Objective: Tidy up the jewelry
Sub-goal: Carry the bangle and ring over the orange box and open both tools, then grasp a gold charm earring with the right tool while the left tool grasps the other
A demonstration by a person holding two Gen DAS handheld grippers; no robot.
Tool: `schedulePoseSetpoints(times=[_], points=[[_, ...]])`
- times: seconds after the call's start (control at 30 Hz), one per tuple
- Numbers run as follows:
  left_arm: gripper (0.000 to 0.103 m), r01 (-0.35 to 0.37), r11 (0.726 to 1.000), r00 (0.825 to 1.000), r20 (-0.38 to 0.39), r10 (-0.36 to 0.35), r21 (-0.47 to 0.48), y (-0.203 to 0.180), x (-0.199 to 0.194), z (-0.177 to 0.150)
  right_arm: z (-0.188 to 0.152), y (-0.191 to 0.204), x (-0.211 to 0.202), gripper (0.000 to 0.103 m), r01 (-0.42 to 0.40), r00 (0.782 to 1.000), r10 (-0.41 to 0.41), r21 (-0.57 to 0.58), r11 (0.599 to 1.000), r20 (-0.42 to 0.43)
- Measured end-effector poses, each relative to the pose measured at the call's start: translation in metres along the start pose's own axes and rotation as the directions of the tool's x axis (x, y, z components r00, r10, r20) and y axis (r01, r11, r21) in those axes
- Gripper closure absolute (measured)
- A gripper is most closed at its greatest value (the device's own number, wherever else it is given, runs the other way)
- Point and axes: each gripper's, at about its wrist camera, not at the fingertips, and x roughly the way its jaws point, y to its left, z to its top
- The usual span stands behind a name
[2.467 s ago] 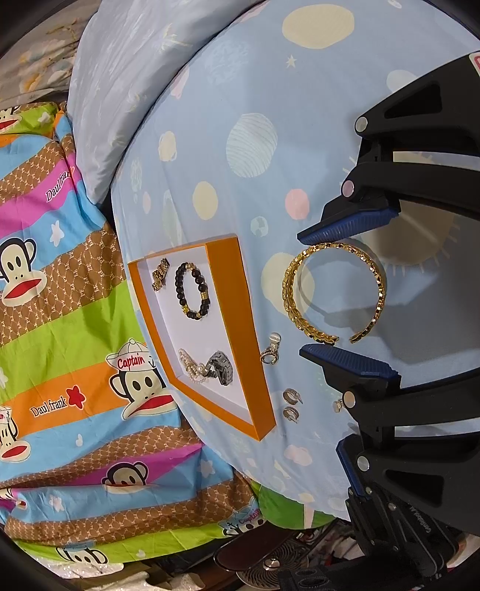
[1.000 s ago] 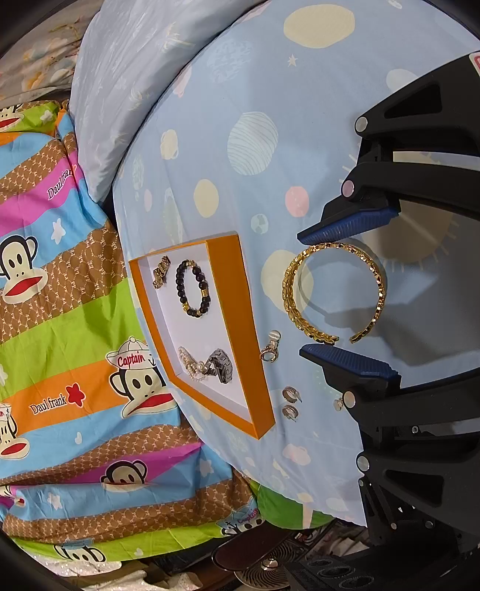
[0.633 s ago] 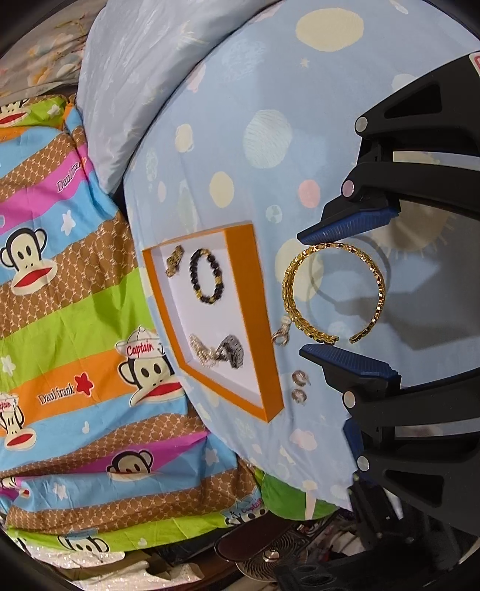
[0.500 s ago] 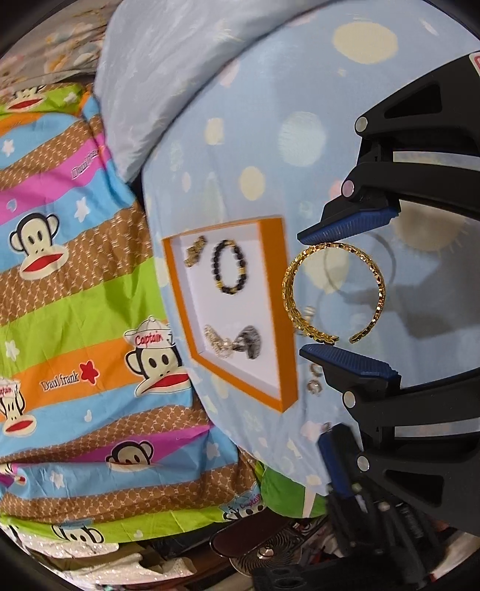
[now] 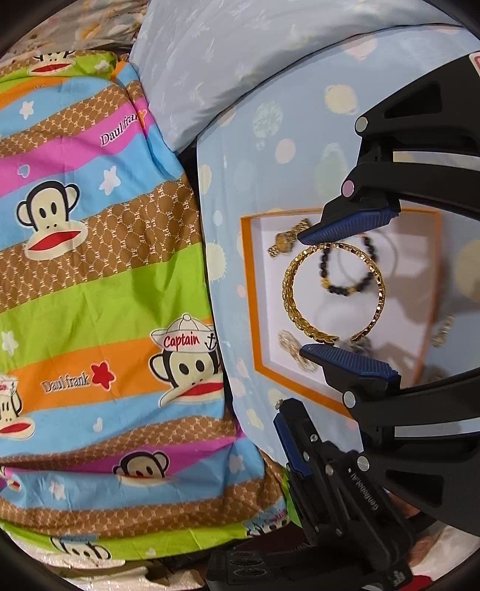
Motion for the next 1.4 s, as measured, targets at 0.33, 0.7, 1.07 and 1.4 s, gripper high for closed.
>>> schedulePoseSetpoints(times=[0.33,0.7,1.07,1.4], points=[[0.083,-0.009,1.0,0.993,-0.121,0.005,-0.029,0.013,0.075,0.01,0.016,-0.013,0.068,0.049,0.019,0.995,-0.016,0.025,1.0,-0.097],[0.053,-0.016,0.991,0.997,-0.083,0.005,-0.134,0.036,0.071,0.014,0.019,-0.02,0.069,0.047,0.007,0.998,-0.003,0.055,0.998,-0.067],[0.049,-0.041,0.994,0.997,0.064,0.048,-0.104,0.035,-0.034,-0.002,-0.016,-0.016,-0.04,0.047,-0.036,0.997,0.032,0.052,0.998,0.073],[0.045,-0.045,0.991,0.999,-0.034,0.041,-0.125,0.022,-0.075,-0.098,-0.118,0.016,-0.059,0.047,-0.008,1.0,0.007,-0.055,0.998,-0.013]])
